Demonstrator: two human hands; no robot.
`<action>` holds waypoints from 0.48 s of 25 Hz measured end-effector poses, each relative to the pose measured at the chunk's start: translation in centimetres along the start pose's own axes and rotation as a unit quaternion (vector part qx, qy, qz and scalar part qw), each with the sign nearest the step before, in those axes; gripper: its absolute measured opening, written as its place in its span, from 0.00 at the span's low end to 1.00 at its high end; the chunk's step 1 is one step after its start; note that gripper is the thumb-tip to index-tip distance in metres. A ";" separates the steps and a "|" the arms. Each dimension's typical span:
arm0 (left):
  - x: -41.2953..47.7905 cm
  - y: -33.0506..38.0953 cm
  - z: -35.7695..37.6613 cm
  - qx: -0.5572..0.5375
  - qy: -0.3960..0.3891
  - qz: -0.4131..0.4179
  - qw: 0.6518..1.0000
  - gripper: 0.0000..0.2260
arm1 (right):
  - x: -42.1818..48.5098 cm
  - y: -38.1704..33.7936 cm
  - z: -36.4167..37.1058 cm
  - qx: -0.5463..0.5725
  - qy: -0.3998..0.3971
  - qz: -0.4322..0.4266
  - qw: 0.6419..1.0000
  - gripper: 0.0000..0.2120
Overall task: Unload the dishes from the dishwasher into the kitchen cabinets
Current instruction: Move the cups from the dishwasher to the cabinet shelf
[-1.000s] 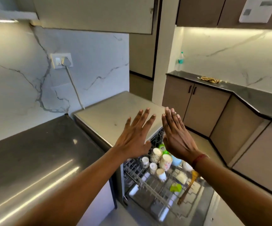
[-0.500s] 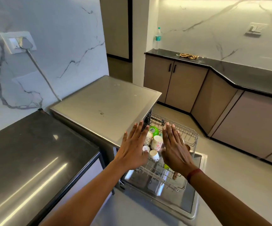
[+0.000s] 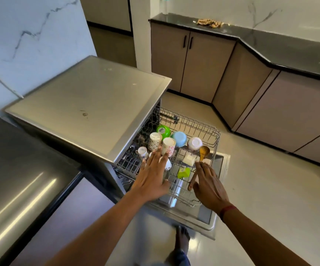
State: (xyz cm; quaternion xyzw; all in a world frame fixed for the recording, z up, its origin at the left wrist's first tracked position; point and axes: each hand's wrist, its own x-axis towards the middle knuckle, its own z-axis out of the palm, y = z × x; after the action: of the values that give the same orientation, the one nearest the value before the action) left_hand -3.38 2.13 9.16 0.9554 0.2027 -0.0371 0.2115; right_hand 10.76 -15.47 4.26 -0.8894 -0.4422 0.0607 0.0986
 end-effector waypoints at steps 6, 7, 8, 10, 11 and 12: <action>6.1 0.0 6.1 -0.025 -0.048 -0.063 0.997 0.40 | 2.8 4.7 4.8 0.066 -0.071 0.026 0.995 0.33; 7.1 0.0 6.9 -0.030 -0.048 -0.075 0.996 0.39 | 3.4 5.4 5.5 0.073 -0.081 0.026 0.994 0.33; 8.1 -0.1 7.7 -0.037 -0.047 -0.090 0.994 0.40 | 4.1 6.1 6.1 0.080 -0.086 0.024 0.993 0.33; 9.6 -0.4 8.9 -0.051 -0.049 -0.121 0.990 0.40 | 5.3 6.9 6.9 0.089 -0.092 0.020 0.992 0.32; 10.4 -0.7 9.6 -0.056 -0.051 -0.133 0.988 0.41 | 6.0 7.3 7.4 0.090 -0.099 0.019 0.991 0.31; 11.2 -1.1 10.2 -0.058 -0.050 -0.143 0.987 0.41 | 6.7 7.5 7.9 0.089 -0.107 0.017 0.990 0.31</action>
State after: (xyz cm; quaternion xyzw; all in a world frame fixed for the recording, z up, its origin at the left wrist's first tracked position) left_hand 6.58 2.94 -2.24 0.8997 0.3279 -0.1033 0.2689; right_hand 19.04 -13.58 -5.31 -0.8728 -0.4277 0.1968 0.1287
